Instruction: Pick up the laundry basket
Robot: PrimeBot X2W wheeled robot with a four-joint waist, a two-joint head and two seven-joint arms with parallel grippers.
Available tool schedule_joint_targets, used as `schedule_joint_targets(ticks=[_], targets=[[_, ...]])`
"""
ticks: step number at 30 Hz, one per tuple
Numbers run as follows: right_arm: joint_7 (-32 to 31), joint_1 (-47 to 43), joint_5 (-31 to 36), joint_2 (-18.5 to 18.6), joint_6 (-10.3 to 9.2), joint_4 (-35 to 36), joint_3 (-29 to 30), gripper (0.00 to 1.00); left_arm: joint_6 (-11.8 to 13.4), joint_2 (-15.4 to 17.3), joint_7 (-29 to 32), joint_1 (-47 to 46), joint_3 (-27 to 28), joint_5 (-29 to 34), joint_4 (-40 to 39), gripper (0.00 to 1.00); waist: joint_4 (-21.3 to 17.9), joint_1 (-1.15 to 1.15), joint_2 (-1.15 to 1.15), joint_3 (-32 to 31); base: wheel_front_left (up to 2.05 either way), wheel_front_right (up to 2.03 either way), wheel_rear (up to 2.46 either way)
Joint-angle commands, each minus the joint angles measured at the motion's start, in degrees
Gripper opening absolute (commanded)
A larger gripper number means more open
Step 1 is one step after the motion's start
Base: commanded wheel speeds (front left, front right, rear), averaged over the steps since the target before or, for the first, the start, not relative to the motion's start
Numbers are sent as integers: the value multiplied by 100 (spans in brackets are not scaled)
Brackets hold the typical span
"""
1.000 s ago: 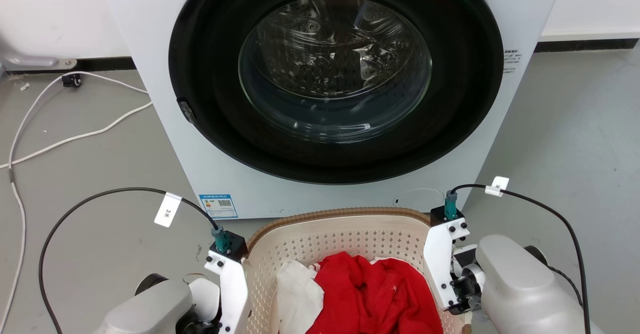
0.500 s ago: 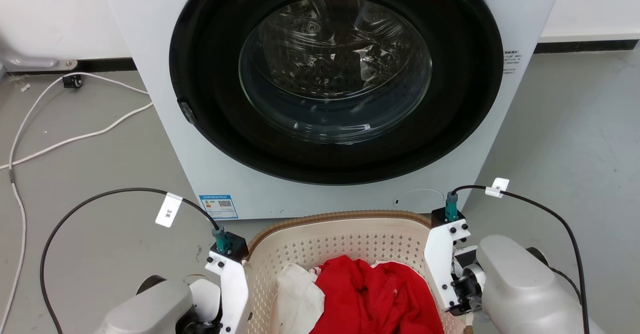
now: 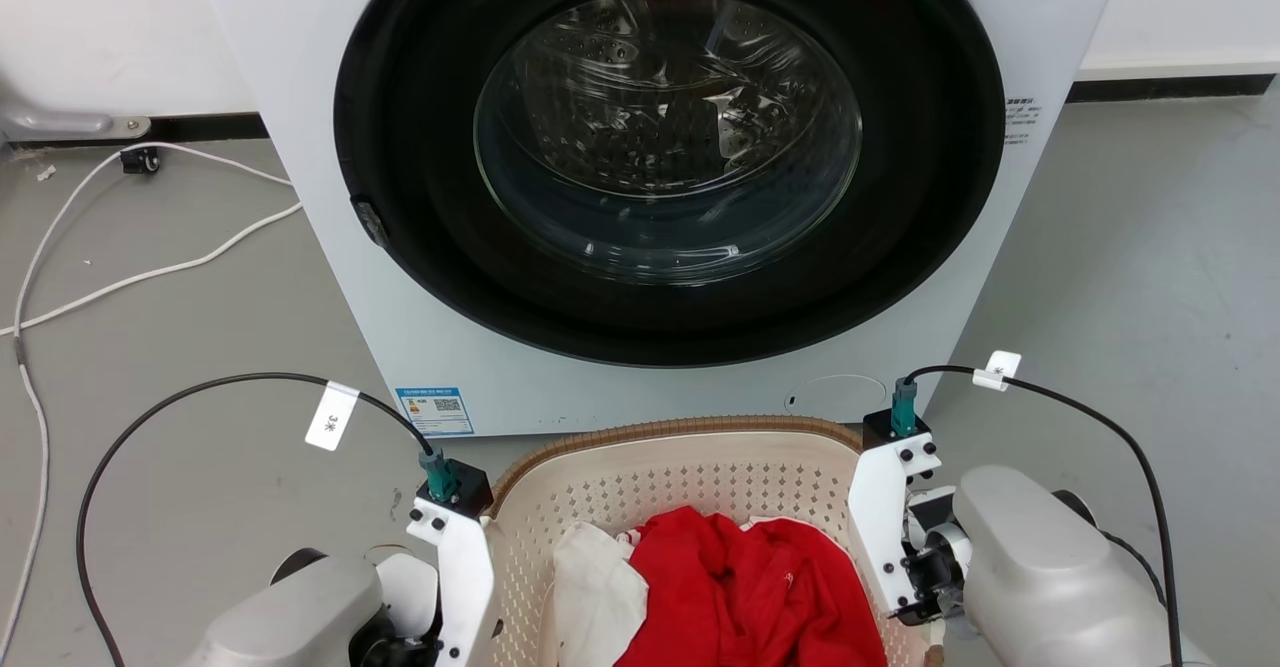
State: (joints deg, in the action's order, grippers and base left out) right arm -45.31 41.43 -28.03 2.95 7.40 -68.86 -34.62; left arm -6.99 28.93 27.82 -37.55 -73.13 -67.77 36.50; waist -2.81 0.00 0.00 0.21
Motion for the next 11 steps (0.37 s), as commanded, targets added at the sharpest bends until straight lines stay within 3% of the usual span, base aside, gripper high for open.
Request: schedule_joint_targets(ticks=[1, 11], targets=[[77, 157, -20, -13, 16, 22, -30, 0, -82, -44, 47, -22, -47, 37, -58, 0, -1, 0, 0, 4, 0, 0, 0], [80, 170, -108, -13, 16, -13, -112, 0, -82, -51, 74, -31, -48, 22, -53, 0, 8, 0, 0, 10, 0, 0, 0]])
